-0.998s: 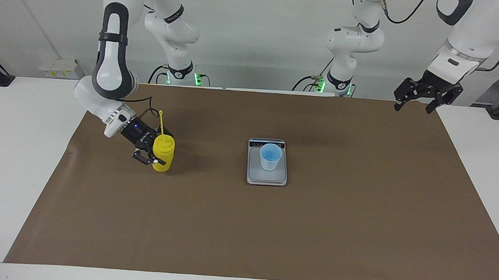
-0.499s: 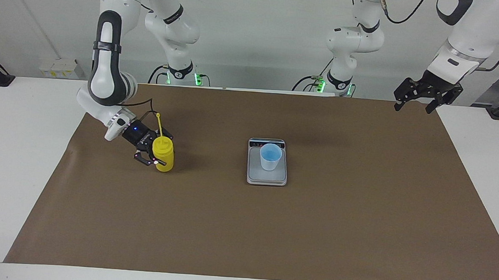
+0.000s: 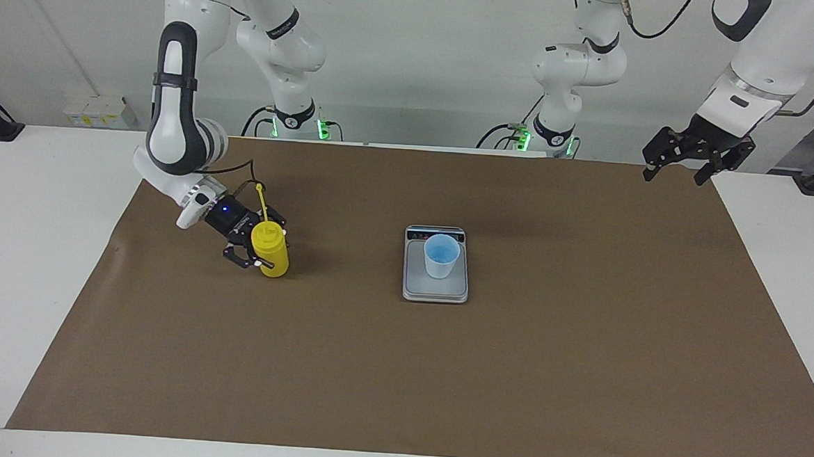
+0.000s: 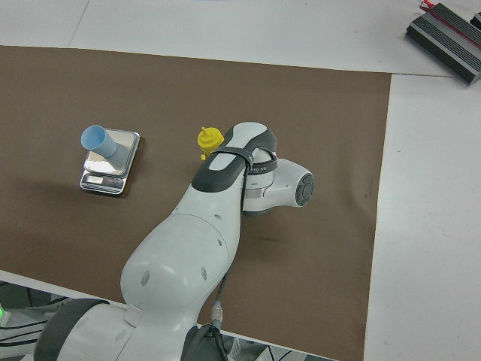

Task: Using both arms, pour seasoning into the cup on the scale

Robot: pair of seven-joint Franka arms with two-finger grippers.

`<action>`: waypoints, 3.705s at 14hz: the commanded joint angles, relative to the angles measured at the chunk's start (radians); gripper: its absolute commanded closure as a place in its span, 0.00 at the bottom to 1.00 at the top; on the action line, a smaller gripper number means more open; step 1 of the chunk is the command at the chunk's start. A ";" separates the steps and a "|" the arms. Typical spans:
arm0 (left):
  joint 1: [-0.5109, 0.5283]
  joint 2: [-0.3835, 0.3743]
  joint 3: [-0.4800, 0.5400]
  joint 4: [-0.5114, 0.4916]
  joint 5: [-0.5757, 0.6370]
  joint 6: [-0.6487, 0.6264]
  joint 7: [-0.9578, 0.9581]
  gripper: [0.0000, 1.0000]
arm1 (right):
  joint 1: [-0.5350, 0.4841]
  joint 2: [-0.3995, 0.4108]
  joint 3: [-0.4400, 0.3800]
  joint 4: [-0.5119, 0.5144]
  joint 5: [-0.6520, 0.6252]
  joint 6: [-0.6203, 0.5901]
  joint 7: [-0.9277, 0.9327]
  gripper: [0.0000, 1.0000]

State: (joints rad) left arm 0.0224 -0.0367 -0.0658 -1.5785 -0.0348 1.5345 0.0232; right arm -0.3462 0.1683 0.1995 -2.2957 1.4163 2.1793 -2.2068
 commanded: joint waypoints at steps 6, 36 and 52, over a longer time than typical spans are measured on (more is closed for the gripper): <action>0.011 -0.029 -0.003 -0.035 -0.013 0.004 -0.008 0.00 | -0.024 -0.041 0.006 -0.033 0.013 -0.041 -0.030 0.00; 0.010 -0.029 -0.003 -0.035 -0.013 0.004 -0.008 0.00 | -0.007 -0.277 0.008 0.212 -0.956 -0.127 0.876 0.00; 0.010 -0.029 -0.003 -0.035 -0.013 0.004 -0.008 0.00 | 0.302 -0.164 0.014 0.712 -1.450 -0.435 2.149 0.00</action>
State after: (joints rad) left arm 0.0224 -0.0367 -0.0658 -1.5785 -0.0348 1.5345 0.0232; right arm -0.0652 -0.0414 0.2121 -1.6688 0.0386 1.7968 -0.1064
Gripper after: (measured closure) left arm 0.000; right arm 0.000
